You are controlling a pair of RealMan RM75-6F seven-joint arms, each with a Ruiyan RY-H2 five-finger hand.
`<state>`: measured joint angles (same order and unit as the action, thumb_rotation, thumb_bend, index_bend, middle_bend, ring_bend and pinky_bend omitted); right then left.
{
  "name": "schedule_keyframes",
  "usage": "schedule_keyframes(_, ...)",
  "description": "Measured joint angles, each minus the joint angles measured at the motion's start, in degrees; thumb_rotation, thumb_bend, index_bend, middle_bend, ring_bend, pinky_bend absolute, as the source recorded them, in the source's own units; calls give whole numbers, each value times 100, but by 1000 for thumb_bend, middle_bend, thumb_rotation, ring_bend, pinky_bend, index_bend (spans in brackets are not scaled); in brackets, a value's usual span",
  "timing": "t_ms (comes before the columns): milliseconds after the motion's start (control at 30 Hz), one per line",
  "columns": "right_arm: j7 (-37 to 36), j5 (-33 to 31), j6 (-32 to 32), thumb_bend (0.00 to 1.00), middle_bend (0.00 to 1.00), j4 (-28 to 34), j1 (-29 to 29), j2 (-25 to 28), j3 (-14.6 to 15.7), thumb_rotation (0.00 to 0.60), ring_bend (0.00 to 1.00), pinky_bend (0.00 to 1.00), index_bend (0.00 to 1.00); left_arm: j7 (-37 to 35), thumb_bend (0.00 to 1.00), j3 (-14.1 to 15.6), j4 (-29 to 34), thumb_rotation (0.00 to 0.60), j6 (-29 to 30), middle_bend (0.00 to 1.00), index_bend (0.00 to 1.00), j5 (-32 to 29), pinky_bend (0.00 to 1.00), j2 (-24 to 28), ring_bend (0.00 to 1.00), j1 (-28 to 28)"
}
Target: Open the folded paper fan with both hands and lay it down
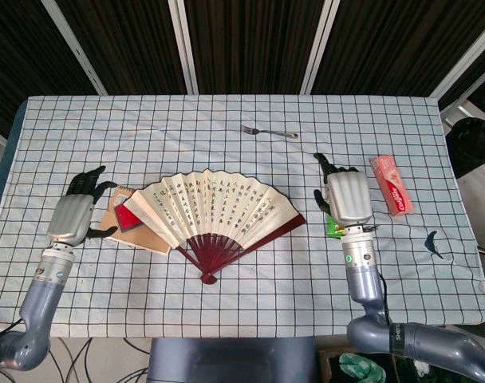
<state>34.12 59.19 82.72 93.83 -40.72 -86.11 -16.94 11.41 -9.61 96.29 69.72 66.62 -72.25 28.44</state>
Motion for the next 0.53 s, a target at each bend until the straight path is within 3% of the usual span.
schedule_keyframes(167, -59, 263, 181, 209, 391, 425, 309, 180, 254, 600, 490, 483, 117, -132, 0, 252, 216, 600, 232, 0, 179, 318, 0, 527, 0, -372)
schedule_keyframes(300, -158, 618, 429, 131, 184, 782, 696, 426, 627, 600, 264, 335, 12, -320, 0, 430, 212, 600, 567, 0, 102, 649, 0, 732, 0, -684)
schedule_keyframes(400, -279, 929, 673, 104, 46, 1025, 1066, 677, 969, 600, 109, 264, 0, -461, 0, 579, 113, 600, 883, 0, 45, 955, 0, 816, 0, -931)
schedule_keyframes(533, -599, 1292, 1085, 95, 0, 1284, 1658, 1072, 1408, 600, 11, 229, 0, -631, 0, 780, -72, 600, 1348, 0, 4, 1380, 0, 901, 0, -1272)
